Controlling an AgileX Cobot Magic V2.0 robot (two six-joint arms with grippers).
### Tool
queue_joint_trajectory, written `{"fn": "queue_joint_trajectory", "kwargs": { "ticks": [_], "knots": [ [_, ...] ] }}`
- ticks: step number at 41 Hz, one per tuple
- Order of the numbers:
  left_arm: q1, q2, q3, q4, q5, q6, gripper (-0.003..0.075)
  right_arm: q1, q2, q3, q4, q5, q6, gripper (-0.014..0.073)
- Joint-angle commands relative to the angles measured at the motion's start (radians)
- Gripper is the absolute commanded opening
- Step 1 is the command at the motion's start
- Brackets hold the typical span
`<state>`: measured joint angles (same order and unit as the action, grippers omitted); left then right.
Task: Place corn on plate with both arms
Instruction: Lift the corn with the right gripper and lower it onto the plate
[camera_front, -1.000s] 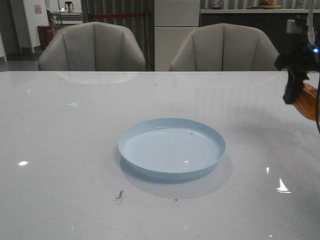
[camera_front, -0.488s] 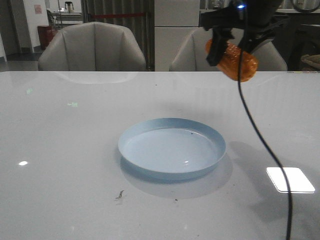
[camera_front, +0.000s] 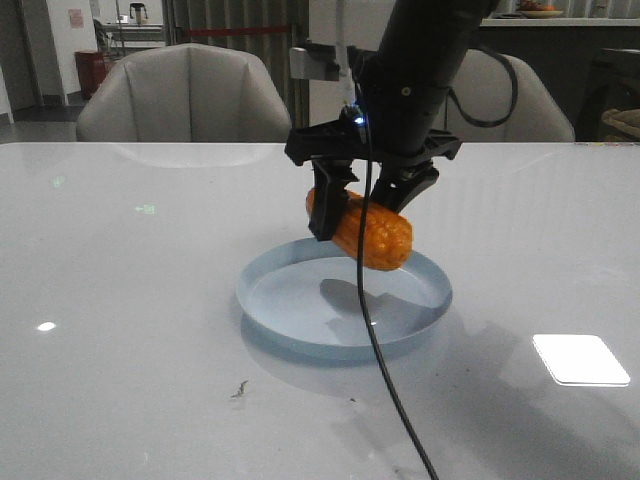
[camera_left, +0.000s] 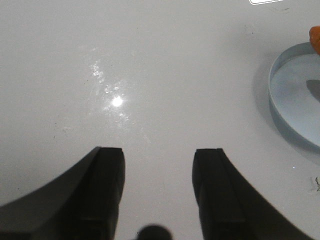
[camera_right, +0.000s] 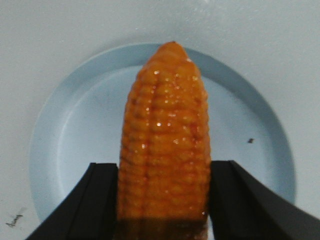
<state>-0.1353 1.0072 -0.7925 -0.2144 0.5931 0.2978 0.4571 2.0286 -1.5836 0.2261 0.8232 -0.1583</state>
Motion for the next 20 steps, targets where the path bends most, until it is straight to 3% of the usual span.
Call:
{"fn": "queue_joint_trajectory", "kwargs": {
  "ticks": [1,15,20],
  "knots": [
    [0.001,-0.019,-0.026,-0.015,-0.071,-0.002,0.0388,0.000,-0.031,-0.034,0.065,-0.018,-0.010,0.0276],
    [0.001,-0.019,-0.026,-0.015,-0.071,-0.002,0.0388,0.000,0.033,-0.034,0.063,-0.012,-0.010,0.0286],
    [0.001,-0.019,-0.026,-0.015,-0.067,-0.002,0.0388,0.000,0.042,-0.034,0.063,-0.011,-0.010,0.0379]
  ]
}}
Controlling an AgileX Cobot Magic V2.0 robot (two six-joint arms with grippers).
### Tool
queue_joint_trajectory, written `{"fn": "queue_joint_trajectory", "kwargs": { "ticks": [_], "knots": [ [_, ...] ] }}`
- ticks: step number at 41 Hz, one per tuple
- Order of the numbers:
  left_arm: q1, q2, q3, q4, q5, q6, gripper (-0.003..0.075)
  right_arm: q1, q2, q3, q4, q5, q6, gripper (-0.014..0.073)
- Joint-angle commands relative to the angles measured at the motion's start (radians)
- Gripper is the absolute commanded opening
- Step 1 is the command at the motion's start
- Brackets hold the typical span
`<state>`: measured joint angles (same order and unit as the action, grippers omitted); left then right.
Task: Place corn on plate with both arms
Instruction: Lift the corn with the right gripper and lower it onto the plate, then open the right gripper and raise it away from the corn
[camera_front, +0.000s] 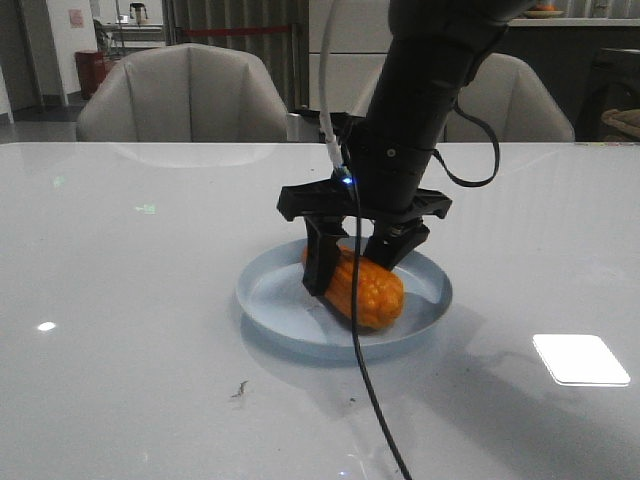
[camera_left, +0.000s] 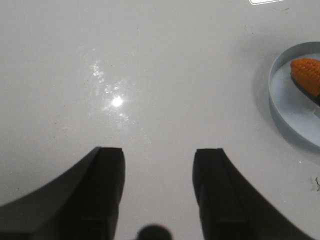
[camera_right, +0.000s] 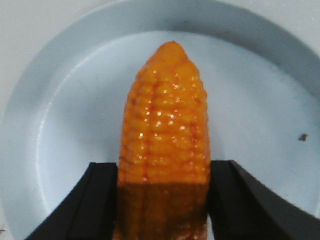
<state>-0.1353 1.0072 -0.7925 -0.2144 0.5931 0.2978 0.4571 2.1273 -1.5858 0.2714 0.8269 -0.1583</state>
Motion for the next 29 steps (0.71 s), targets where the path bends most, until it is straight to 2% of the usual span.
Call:
{"fn": "queue_joint_trajectory", "kwargs": {
  "ticks": [1,7,19,29],
  "knots": [
    [0.001,-0.019,-0.026,-0.015,-0.067,-0.002,0.0388,0.000,-0.057,-0.032,0.018,-0.016,-0.010,0.0408],
    [0.001,-0.019,-0.026,-0.015,-0.067,-0.002,0.0388,0.000,-0.058,-0.033,0.018,-0.017,-0.010,0.0496],
    [0.001,-0.019,-0.026,-0.015,-0.069,-0.002,0.0388,-0.010,-0.114,-0.061,0.010,-0.008,-0.010,0.0499],
    [0.001,-0.019,-0.026,-0.015,-0.077,-0.002,0.0388,-0.013,-0.144,-0.209,0.002,0.101,-0.010,0.0499]
  ]
}}
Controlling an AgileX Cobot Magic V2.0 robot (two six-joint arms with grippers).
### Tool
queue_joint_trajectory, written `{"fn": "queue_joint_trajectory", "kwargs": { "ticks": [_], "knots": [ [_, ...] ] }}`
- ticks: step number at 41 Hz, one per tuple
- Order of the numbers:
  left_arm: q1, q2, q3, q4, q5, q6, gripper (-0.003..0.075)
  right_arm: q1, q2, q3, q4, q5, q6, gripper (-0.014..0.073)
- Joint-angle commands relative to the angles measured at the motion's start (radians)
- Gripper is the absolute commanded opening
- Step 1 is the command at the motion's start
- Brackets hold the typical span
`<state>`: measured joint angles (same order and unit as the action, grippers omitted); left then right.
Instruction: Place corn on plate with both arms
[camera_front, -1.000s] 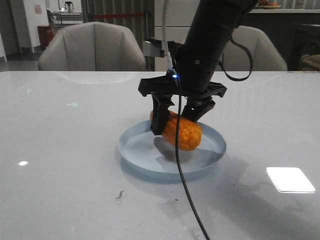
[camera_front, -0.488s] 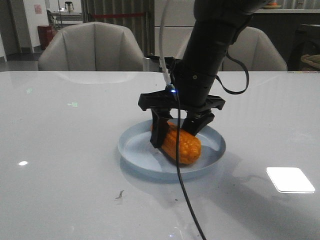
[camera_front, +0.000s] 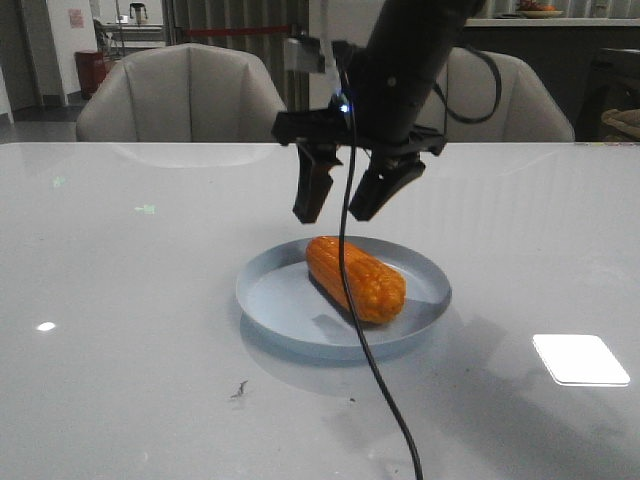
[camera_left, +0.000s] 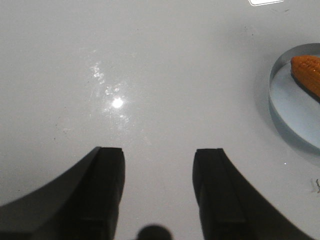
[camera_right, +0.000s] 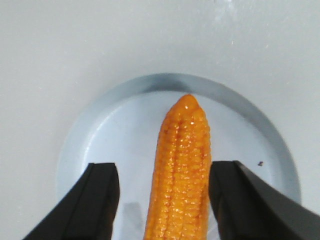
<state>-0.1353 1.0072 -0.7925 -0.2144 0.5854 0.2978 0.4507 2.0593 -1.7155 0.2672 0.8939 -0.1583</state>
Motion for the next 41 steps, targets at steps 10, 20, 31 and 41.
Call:
{"fn": "queue_joint_trajectory", "kwargs": {
  "ticks": [10,20,31,41],
  "knots": [
    [0.001,-0.019,-0.026,-0.015,-0.077,-0.002,0.0388,-0.007,-0.077,-0.334,-0.067,0.400,-0.050,0.0498],
    [0.001,-0.019,-0.026,-0.015,-0.107,-0.002,0.0388,-0.061,-0.192,-0.459,-0.088,0.404,0.019,0.0498],
    [0.001,-0.017,-0.026,-0.015,-0.151,-0.002,0.0388,-0.223,-0.362,-0.370,-0.088,0.335,0.043,0.0498],
    [0.001,-0.017,-0.026,-0.015,-0.256,-0.002,0.0388,-0.326,-0.688,0.170,-0.086,-0.033,0.043,0.0498]
  ]
}}
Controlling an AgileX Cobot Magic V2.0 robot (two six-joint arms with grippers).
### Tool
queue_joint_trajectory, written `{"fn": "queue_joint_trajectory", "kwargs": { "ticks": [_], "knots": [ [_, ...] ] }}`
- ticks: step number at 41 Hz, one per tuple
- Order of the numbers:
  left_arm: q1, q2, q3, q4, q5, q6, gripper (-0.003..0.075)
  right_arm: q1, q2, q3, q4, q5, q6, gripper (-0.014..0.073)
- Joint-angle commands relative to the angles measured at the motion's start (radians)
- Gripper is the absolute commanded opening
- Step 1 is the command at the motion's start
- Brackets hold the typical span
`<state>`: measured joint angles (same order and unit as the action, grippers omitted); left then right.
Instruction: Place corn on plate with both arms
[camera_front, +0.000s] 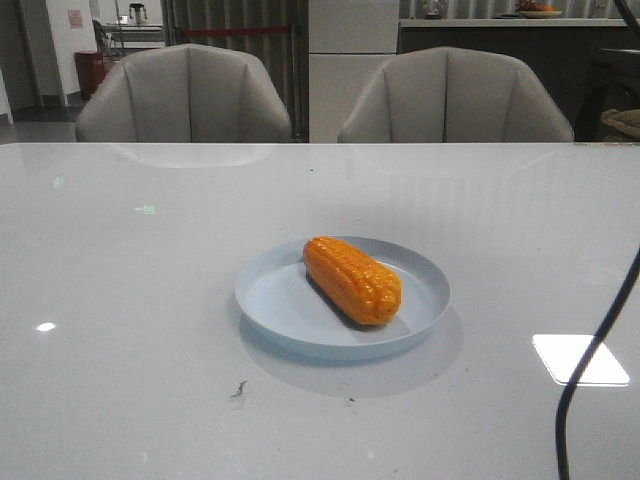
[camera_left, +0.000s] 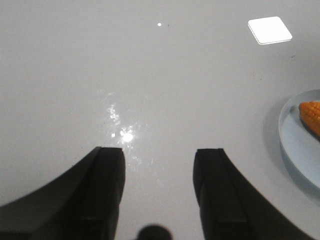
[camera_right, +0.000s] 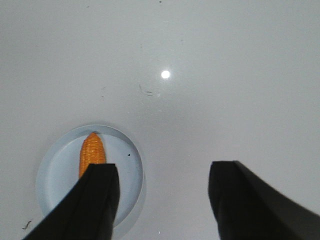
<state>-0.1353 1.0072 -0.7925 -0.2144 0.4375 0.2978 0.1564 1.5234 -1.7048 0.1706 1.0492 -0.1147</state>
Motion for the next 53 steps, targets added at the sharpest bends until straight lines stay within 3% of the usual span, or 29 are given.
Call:
{"fn": "queue_joint_trajectory", "kwargs": {
  "ticks": [1,10,17,25,37,53],
  "knots": [
    [0.001,-0.017,-0.026,-0.015,-0.116,-0.002,0.0388,-0.041,-0.185,0.218,0.010,-0.220,-0.001,0.0498],
    [0.001,-0.017,-0.026,-0.015,-0.138,-0.002,0.0388,-0.155,-0.479,0.700,0.011,-0.438,-0.001,0.0498],
    [0.001,-0.017,-0.026,-0.036,-0.125,-0.002,0.0388,-0.171,-0.629,0.854,0.010,-0.442,-0.001,0.0498],
    [0.001,-0.015,-0.026,-0.059,-0.125,-0.002,0.0333,-0.171,-0.703,0.933,0.011,-0.431,-0.001,0.0498],
    [0.001,-0.015,-0.026,-0.059,-0.125,-0.002,0.0094,-0.171,-0.701,0.939,0.012,-0.411,-0.001,0.0498],
    [0.001,-0.013,-0.026,-0.059,-0.125,-0.002,0.0094,-0.171,-0.701,0.939,0.012,-0.411,-0.001,0.0498]
  ]
}}
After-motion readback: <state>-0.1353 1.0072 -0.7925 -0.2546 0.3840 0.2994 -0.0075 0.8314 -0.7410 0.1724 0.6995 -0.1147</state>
